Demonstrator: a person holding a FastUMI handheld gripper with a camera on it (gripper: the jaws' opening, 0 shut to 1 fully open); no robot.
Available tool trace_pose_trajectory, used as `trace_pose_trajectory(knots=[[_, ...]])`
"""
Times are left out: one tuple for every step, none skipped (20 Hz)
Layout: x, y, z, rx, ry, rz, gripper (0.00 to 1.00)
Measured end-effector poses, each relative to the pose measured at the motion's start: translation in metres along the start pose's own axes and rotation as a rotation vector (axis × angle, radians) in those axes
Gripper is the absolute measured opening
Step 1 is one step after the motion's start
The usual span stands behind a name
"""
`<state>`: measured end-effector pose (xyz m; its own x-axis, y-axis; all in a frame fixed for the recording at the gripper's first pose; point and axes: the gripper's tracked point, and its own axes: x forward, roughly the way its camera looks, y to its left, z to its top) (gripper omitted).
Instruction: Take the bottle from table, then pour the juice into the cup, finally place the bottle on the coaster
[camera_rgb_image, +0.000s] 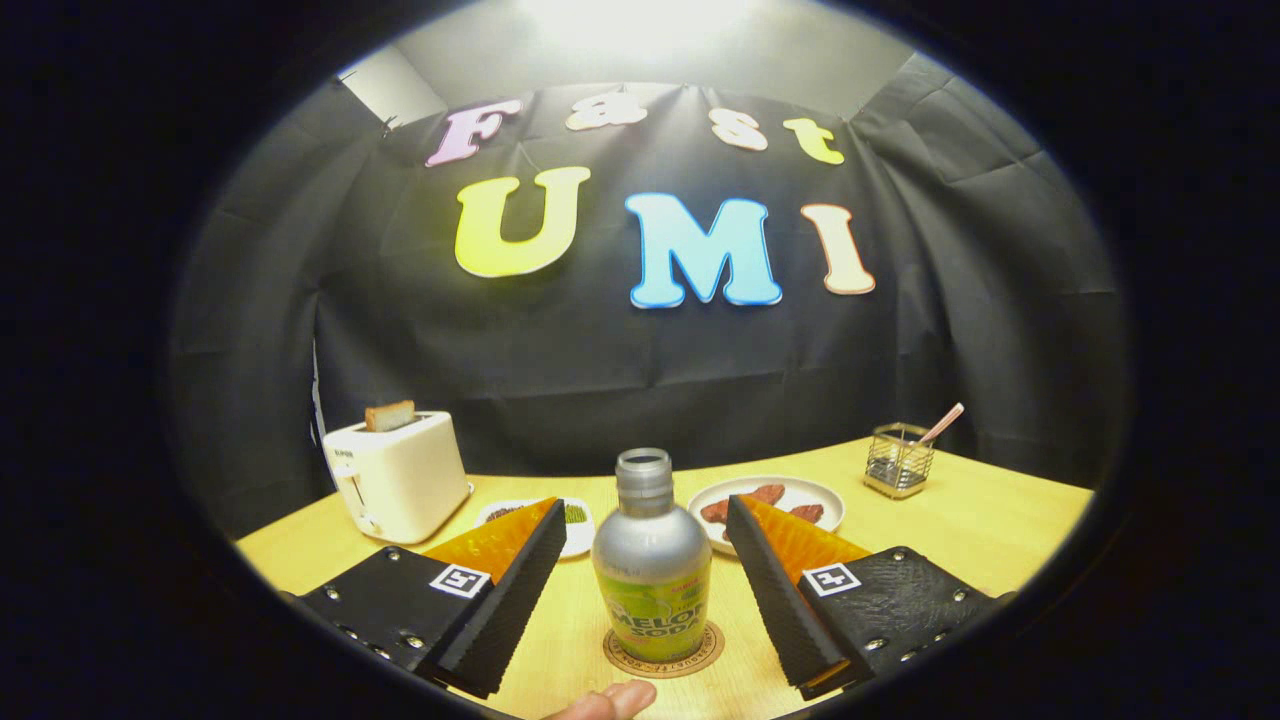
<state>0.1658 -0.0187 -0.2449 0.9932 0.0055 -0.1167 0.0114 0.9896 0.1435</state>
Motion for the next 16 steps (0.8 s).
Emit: trace_pose_trajectory(knots=[[-0.005,0.002,0.013,-0.003,-0.007,-0.004,0.98],[-0.012,0.004,0.026,-0.018,-0.009,-0.008,0.98],[-0.018,0.005,0.041,-0.038,-0.007,-0.011,0.98],[-0.026,0.008,0.058,-0.058,-0.01,-0.011,0.98],[-0.034,0.011,0.076,-0.079,-0.016,-0.012,0.98],[-0.043,0.014,0.095,-0.097,-0.02,-0.013,0.98],[-0.053,0.016,0.113,-0.114,-0.032,-0.019,0.98],[-0.063,0.018,0.132,-0.121,-0.044,-0.023,0.98],[-0.072,0.019,0.152,-0.121,-0.066,-0.025,0.98],[-0.081,0.023,0.169,-0.114,-0.085,-0.014,0.98],[-0.09,0.026,0.183,-0.101,-0.1,-0.003,0.98],[-0.096,0.026,0.191,-0.095,-0.102,0.008,0.98],[-0.102,0.025,0.196,-0.091,-0.097,0.014,0.98],[-0.107,0.021,0.2,-0.09,-0.091,0.013,0.98],[-0.11,0.021,0.203,-0.094,-0.086,0.016,0.98],[-0.112,0.022,0.205,-0.099,-0.082,0.026,0.98]])
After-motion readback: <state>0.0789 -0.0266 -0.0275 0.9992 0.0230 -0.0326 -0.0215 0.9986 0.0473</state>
